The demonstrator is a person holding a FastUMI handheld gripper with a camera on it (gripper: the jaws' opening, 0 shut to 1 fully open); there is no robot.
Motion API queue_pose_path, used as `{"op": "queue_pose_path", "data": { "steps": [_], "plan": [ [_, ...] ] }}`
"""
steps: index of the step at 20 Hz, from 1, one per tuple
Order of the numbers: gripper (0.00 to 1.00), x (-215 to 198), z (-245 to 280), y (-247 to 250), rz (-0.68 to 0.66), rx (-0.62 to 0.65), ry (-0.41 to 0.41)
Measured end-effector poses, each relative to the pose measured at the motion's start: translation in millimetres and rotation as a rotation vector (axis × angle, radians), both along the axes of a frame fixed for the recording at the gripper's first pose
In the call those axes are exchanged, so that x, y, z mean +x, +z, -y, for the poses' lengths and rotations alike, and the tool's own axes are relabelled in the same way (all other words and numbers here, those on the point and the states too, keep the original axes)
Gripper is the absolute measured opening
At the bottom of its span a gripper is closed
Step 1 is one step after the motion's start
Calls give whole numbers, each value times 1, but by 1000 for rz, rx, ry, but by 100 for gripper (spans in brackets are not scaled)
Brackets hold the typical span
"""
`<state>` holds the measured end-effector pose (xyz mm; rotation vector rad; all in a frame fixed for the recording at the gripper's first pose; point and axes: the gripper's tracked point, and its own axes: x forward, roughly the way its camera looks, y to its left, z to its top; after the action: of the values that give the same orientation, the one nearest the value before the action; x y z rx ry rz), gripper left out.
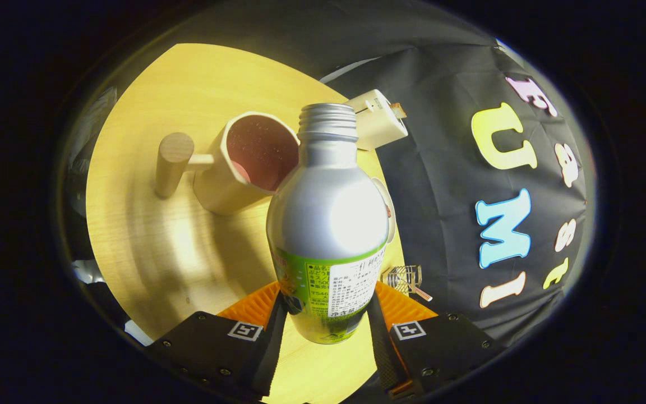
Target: Take the bottle from table, then pour the juice into the cup, finally place the bottle on the coaster
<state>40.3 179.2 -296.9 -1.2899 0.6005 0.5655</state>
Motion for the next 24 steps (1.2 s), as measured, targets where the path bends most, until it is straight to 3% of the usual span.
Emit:
{"op": "queue_pose_path", "data": {
  "steps": [24],
  "plan": [
    [70,18,17,3,-10,-310,53]
  ]
}}
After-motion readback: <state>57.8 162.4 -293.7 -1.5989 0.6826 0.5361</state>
